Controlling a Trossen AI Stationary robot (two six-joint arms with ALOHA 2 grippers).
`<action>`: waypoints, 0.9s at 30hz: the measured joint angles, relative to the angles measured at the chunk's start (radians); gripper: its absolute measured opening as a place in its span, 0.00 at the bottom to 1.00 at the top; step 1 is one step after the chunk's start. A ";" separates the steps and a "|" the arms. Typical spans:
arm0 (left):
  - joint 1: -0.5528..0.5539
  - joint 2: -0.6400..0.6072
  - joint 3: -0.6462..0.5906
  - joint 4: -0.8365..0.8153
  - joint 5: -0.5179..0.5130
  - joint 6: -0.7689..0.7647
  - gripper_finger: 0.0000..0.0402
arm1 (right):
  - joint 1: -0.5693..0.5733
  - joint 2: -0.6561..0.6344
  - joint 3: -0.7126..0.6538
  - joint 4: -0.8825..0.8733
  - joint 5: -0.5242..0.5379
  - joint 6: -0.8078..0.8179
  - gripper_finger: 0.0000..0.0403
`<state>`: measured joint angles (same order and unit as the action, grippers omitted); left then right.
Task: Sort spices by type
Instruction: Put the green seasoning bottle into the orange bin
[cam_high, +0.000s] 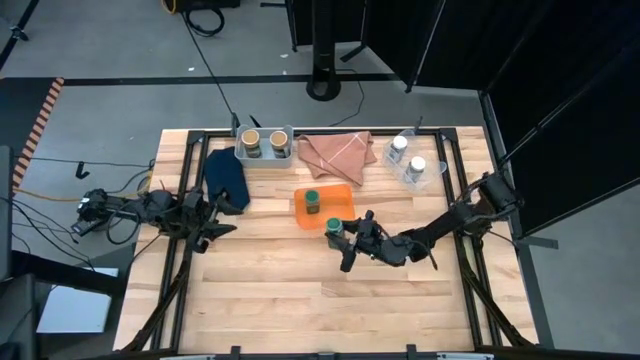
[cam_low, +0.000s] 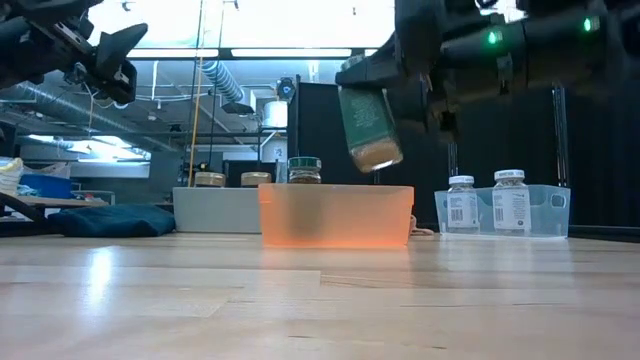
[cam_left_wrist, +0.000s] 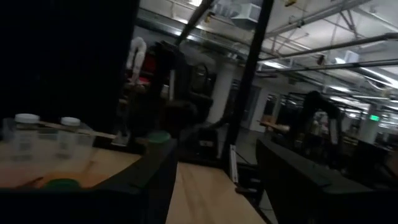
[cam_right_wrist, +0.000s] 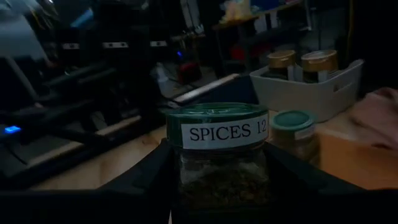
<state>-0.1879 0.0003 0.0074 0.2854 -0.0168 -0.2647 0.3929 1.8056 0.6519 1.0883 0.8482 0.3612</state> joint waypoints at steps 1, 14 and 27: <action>0.000 0.000 0.000 0.002 -0.011 0.000 0.56 | 0.001 0.027 -0.008 0.053 -0.004 -0.003 0.51; 0.000 0.000 0.000 0.001 -0.019 0.048 0.56 | 0.004 0.327 0.029 0.470 -0.003 -0.101 0.51; -0.004 0.000 0.000 -0.146 0.018 -0.110 0.56 | 0.004 0.365 0.032 0.454 -0.004 -0.058 0.51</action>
<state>-0.1917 0.0006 0.0071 0.1395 0.0016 -0.3745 0.3973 2.1708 0.6834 1.5421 0.8440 0.3031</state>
